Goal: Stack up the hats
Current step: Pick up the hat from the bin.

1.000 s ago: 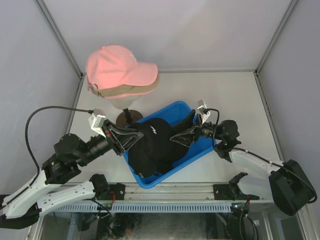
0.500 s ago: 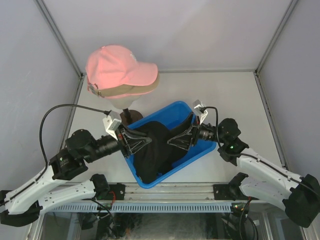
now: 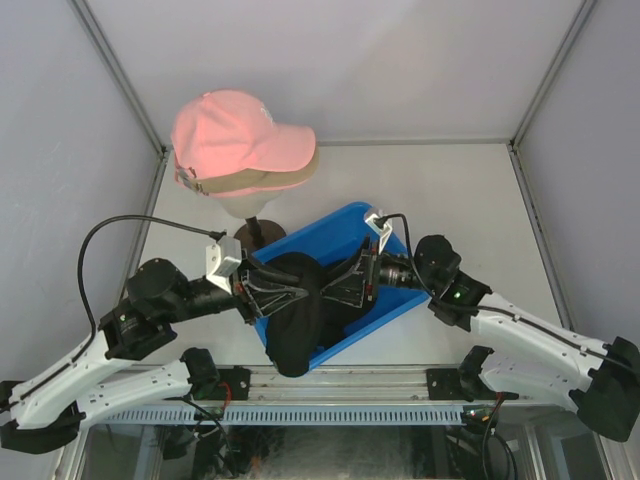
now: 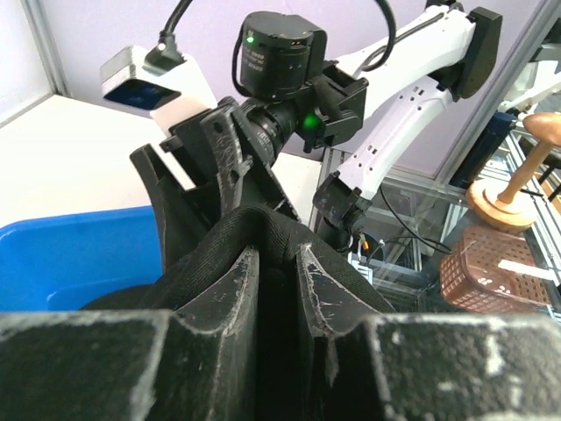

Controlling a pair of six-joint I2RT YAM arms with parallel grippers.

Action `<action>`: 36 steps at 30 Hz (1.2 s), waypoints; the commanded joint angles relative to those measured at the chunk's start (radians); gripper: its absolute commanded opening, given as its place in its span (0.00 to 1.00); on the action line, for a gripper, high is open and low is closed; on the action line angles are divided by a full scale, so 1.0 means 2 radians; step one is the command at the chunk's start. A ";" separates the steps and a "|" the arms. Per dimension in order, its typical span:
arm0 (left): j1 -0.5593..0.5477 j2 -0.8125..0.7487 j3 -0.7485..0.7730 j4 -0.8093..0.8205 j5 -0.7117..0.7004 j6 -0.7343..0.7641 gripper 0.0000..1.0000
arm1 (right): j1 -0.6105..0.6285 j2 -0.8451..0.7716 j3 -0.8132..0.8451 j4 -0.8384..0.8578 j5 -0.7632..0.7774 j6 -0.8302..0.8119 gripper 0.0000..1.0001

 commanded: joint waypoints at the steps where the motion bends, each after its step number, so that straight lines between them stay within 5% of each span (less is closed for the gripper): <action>1: 0.018 0.004 0.034 0.035 0.052 0.022 0.14 | 0.010 0.014 0.022 0.021 0.008 0.002 0.61; 12: 0.093 -0.012 0.013 0.097 0.161 -0.026 0.08 | -0.025 0.022 -0.014 0.139 -0.042 0.002 0.61; 23: 0.113 0.020 0.023 0.162 0.220 -0.080 0.06 | -0.015 0.048 -0.025 0.207 -0.060 0.002 0.61; 31: 0.113 0.008 0.053 0.117 0.192 -0.069 0.05 | -0.010 0.031 -0.027 0.227 -0.056 0.002 0.61; 36: 0.113 -0.017 0.102 0.014 0.071 -0.021 0.05 | -0.012 0.009 -0.025 0.228 -0.052 0.002 0.61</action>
